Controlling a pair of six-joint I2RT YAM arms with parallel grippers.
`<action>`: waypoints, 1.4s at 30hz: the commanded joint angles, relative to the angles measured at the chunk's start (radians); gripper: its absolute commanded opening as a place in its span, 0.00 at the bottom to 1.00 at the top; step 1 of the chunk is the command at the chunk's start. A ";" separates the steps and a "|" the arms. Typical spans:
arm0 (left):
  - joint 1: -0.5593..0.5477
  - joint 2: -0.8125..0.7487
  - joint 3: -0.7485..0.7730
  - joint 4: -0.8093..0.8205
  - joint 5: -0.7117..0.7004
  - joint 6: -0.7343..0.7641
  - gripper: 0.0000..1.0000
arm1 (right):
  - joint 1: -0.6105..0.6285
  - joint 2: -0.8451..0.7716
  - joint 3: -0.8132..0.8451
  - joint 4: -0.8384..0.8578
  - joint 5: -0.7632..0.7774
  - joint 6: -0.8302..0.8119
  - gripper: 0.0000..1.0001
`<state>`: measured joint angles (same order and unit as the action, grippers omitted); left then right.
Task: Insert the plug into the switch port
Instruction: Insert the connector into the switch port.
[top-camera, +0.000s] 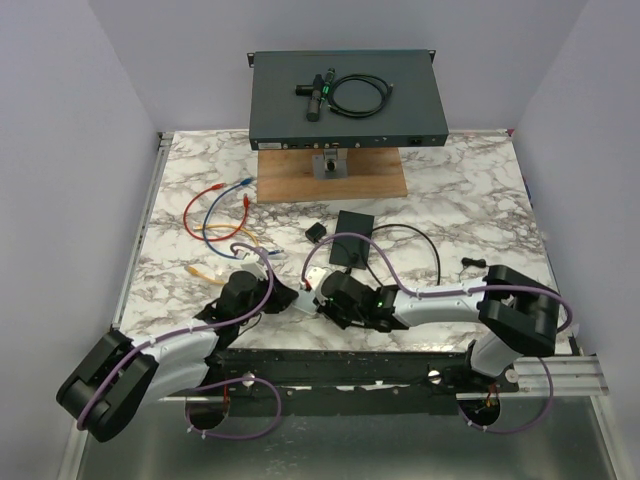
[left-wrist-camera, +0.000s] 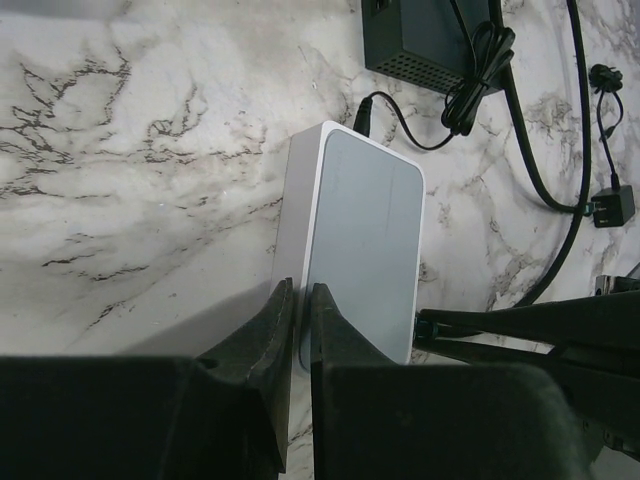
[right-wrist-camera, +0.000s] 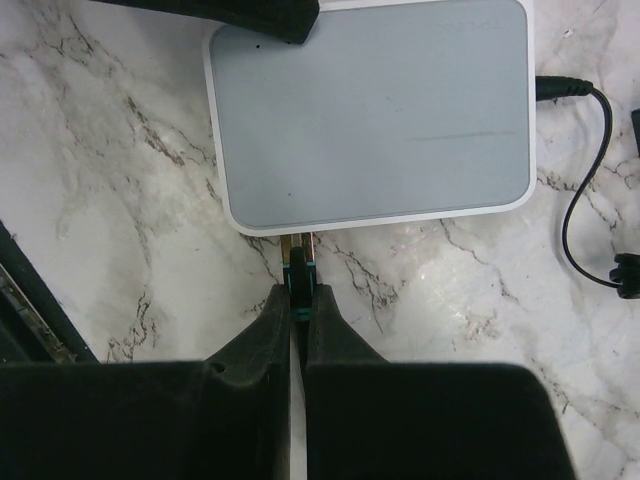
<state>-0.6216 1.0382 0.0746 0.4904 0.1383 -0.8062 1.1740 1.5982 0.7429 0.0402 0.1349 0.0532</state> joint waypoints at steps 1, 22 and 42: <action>-0.094 0.022 -0.041 -0.068 0.276 -0.071 0.00 | -0.056 0.059 0.128 0.310 0.031 -0.030 0.01; -0.102 -0.217 -0.022 -0.330 0.126 -0.055 0.09 | -0.072 -0.030 0.073 0.057 -0.182 -0.212 0.01; -0.097 -0.445 0.117 -0.709 -0.199 -0.098 0.68 | -0.072 -0.076 0.038 -0.172 -0.253 -0.252 0.01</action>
<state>-0.7158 0.6262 0.1398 -0.0868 0.0502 -0.8898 1.1103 1.5433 0.7712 -0.0887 -0.0998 -0.1726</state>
